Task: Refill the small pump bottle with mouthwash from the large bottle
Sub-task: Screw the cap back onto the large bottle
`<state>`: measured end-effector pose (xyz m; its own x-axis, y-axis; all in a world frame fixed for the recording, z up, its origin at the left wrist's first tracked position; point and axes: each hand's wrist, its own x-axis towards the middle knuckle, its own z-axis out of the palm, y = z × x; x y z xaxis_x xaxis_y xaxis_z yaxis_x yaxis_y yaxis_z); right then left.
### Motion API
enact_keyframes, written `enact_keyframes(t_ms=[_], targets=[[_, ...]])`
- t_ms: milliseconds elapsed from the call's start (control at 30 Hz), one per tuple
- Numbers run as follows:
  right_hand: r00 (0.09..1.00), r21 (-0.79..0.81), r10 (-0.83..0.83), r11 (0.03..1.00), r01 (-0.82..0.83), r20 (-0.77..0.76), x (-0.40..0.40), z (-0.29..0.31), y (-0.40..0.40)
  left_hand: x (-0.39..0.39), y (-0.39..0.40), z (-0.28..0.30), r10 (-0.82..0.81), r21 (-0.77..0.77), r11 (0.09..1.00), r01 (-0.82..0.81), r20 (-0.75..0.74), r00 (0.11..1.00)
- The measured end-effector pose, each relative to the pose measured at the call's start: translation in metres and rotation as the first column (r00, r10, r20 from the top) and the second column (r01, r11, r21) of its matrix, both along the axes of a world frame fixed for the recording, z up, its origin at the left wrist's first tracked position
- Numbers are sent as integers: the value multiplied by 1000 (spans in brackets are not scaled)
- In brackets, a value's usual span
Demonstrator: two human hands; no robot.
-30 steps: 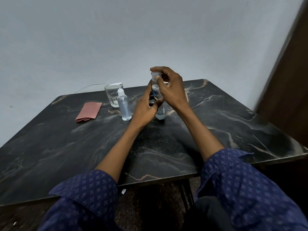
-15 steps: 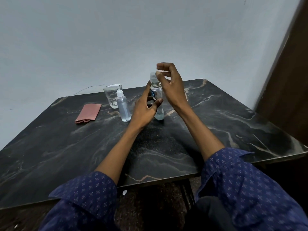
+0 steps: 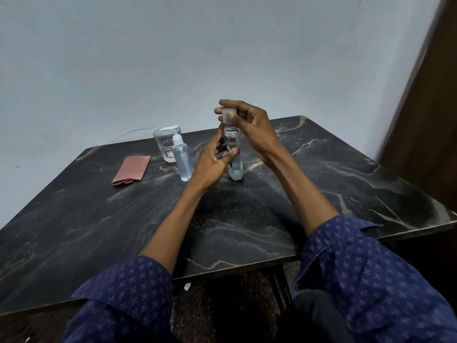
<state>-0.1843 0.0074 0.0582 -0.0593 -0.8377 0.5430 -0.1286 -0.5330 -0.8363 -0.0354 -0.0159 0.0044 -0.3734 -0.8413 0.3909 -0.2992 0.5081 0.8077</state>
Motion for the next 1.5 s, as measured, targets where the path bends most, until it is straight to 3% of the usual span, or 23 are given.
enact_keyframes(t_ms=[100, 267, 333, 400, 500, 567, 800, 1033, 1267, 1500], targets=[[998, 1, -46, 999, 46, 40, 0, 1, 1, 0, 3, 1, 12, -16, 1000, -12, -8, 1000], [940, -49, -339, 940, 337, -36, 8, 0, 0, -7, 5, 0, 68, -81, 994, -71, -37, 997], [922, -91, -384, 921, 379, -47, 11, -2, 0, -6, 3, -1, 62, -72, 995, -64, -35, 997], [942, -105, -332, 940, 326, -49, 9, -2, 0, -3, 0, 0, 26, -14, 1000, -26, -35, 999], [997, -37, -75, 996, 76, 26, -2, 1, -1, 2, -5, 2, -61, 125, 989, 73, -104, 993], [998, -12, 7, 1000, -7, 55, -6, 1, -2, 3, -4, 4, -76, 151, 984, 96, -134, 988], [969, -83, -248, 966, 247, -5, 3, 0, -5, -3, 1, 2, -1, 30, 1000, 4, -90, 996], [995, 34, 74, 997, -72, -68, -9, 4, 5, 11, -2, 7, -203, 223, 944, 243, -191, 961], [998, -47, -11, 999, 8, -64, 0, 3, 1, 8, 0, 5, -111, 152, 978, 144, -211, 971], [988, -96, -118, 989, 109, -95, 12, 0, -5, 9, -1, 4, -135, 110, 981, 158, -192, 972]])
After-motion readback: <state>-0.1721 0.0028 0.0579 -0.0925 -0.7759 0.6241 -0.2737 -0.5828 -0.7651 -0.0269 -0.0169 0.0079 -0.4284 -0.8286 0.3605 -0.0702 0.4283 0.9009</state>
